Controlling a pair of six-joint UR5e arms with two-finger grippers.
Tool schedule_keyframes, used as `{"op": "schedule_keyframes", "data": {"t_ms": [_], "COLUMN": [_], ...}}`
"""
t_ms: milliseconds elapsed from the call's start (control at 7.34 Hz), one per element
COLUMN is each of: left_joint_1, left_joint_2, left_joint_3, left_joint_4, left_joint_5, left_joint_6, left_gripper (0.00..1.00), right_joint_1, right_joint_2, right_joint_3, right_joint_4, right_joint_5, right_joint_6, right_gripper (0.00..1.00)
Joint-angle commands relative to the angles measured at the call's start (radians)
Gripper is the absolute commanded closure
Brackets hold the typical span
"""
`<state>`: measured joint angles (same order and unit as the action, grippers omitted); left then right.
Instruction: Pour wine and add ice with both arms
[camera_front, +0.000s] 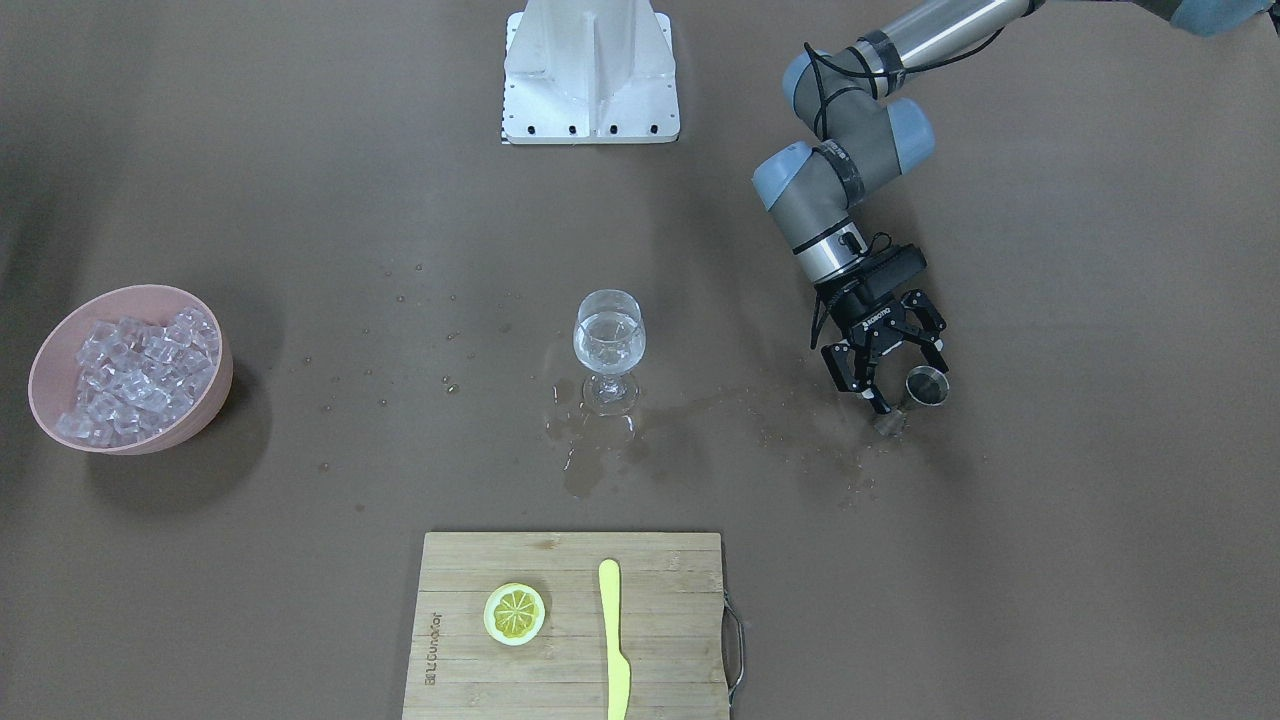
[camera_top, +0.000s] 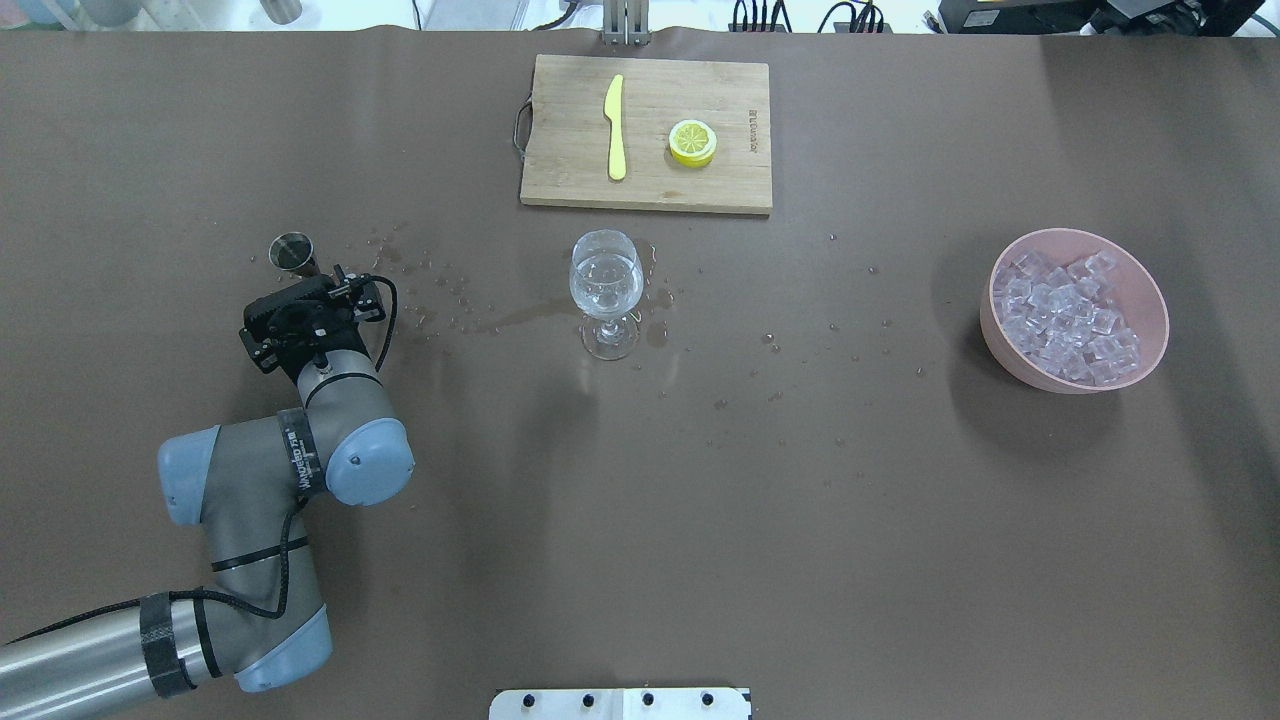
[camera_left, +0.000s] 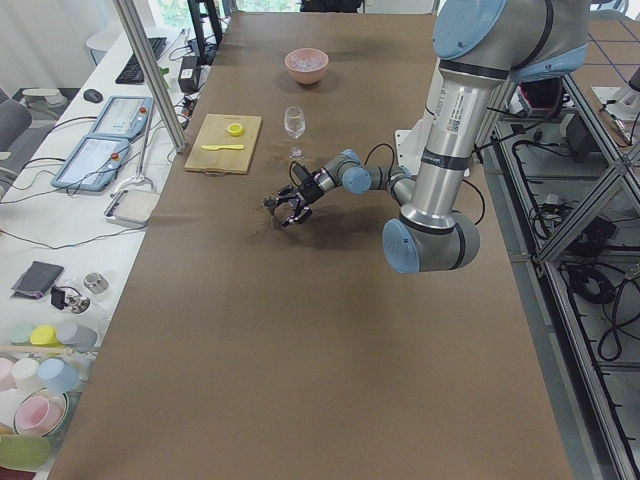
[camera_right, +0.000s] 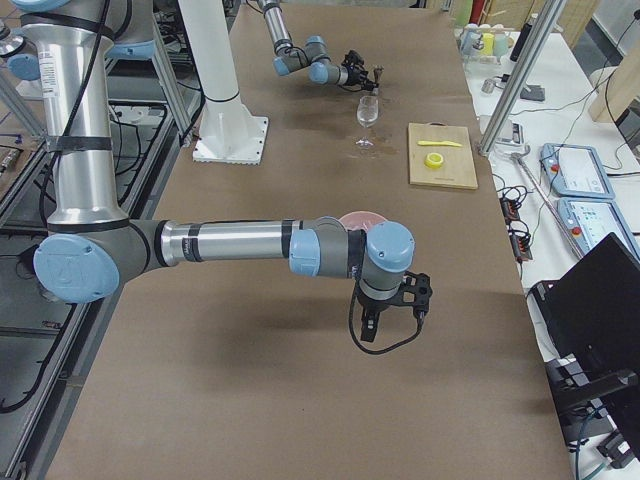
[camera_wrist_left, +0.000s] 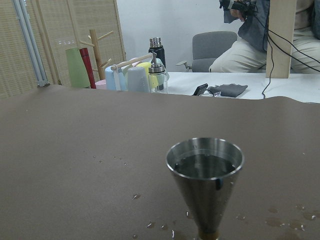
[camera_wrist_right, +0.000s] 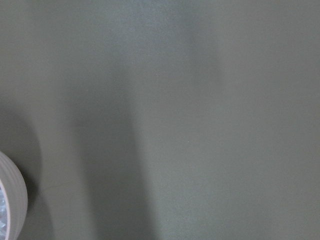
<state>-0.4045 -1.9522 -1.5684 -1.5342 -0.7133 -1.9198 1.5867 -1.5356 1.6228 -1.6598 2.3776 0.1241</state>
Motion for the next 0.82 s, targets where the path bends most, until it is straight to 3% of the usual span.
{"op": "schedule_keyframes", "data": {"t_ms": [0,409,545,681], "left_joint_1": [-0.013,-0.031,-0.031,-0.033], "left_joint_2": [-0.025,-0.025,-0.025,-0.027], "left_joint_3": [0.014,0.04,0.042,0.042], "left_joint_4": [-0.007,-0.009,-0.009,-0.01], "left_joint_5": [0.0,0.002,0.002,0.002], "left_joint_6": [0.04,0.048,0.047,0.047], "left_gripper": [0.02,0.05,0.15,0.32], "right_joint_1": [-0.002,-0.004,-0.004,-0.005], "right_joint_2": [0.0,-0.001,-0.001,0.0], "right_joint_3": [-0.001,-0.001,-0.001,-0.001], "right_joint_4": [0.0,0.0,0.0,0.0], "right_joint_5": [-0.003,-0.001,-0.003,-0.002], "right_joint_6": [0.0,0.0,0.0,0.0], "right_gripper": [0.0,0.0,0.0,0.0]}}
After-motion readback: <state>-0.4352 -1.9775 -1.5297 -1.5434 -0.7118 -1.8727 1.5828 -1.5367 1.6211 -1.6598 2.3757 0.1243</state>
